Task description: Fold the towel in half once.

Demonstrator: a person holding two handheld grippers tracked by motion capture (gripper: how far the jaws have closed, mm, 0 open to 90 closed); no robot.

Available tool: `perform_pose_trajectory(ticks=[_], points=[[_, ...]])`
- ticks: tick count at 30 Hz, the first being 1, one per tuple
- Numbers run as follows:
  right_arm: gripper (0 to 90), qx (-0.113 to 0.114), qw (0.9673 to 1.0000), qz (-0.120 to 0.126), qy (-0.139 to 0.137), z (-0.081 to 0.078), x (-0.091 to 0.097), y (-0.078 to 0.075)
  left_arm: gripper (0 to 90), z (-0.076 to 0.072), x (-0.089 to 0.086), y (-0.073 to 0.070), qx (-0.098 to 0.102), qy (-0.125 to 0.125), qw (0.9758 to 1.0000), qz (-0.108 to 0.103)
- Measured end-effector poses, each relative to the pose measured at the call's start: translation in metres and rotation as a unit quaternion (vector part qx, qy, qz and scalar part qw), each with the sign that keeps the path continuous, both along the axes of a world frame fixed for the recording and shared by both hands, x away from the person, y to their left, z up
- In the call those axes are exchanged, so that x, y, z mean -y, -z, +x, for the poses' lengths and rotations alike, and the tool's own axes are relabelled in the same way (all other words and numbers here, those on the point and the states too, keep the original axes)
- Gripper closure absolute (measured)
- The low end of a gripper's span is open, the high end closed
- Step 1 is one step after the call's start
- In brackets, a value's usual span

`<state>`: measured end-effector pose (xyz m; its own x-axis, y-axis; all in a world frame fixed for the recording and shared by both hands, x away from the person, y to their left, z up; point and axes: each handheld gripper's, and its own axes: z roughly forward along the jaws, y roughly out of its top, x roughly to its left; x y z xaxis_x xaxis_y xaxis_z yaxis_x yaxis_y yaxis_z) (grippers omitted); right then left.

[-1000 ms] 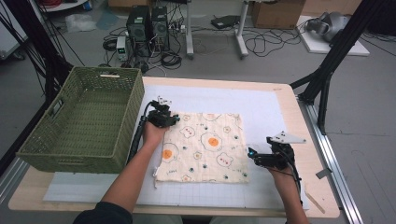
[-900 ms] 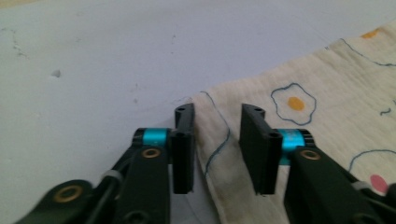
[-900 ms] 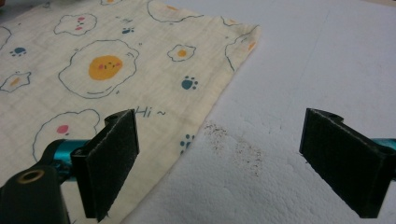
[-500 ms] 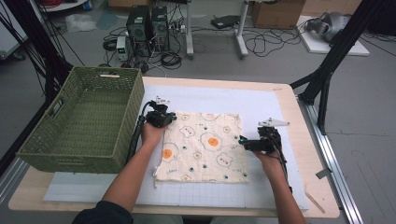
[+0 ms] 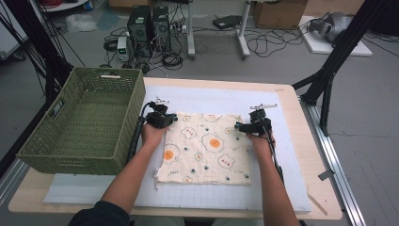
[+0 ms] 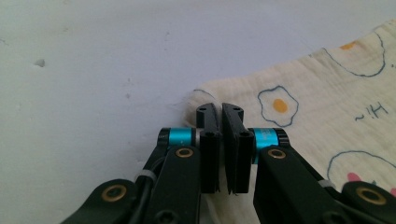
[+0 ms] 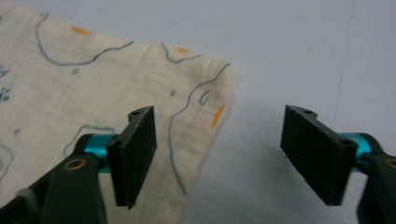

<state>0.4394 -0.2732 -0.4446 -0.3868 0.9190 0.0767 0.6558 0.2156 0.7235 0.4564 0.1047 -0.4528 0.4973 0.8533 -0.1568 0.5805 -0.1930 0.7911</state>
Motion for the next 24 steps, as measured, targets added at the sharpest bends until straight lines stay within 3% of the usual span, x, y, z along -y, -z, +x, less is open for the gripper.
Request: perform_pose_trajectory(ticks=[2, 4, 8, 10, 14, 16, 20, 24], points=[[40.2, 0.0, 1.0, 0.002, -0.003, 0.003, -0.002, 0.001, 85.3, 0.0, 0.0, 0.0, -0.002, -0.001, 1.0, -0.005], [46.3, 0.004, 0.9999, -0.012, -0.007, 0.007, -0.007, 0.001, 85.3, 0.0, -0.001, 0.0, -0.002, 0.0, 1.0, -0.005], [75.8, 0.004, 0.9992, -0.027, -0.03, 0.009, -0.014, -0.002, 86.0, 0.0, -0.001, 0.0, -0.004, 0.0, 1.0, -0.008], [85.7, 0.004, 0.9986, -0.032, -0.043, 0.008, -0.019, -0.002, 86.2, 0.0, -0.003, 0.0, -0.008, -0.001, 0.9998, -0.017], [87.3, 0.007, 0.9986, -0.031, -0.042, 0.007, -0.015, -0.005, 86.3, 0.0, -0.009, -0.002, -0.012, -0.007, 0.9993, -0.035], [87.4, 0.021, 0.9987, -0.025, -0.038, 0.005, -0.013, -0.01, 86.3, -0.002, -0.01, -0.008, 0.006, -0.003, 0.9991, -0.042], [87.3, 0.056, 0.9973, -0.008, -0.048, 0.001, -0.009, -0.021, 86.5, -0.008, -0.015, -0.024, 0.04, -0.007, 0.9963, -0.076], [87.3, 0.068, 0.9958, 0.0, -0.062, -0.008, -0.008, -0.028, 86.4, -0.016, -0.019, -0.035, 0.051, 0.012, 0.9956, -0.078]])
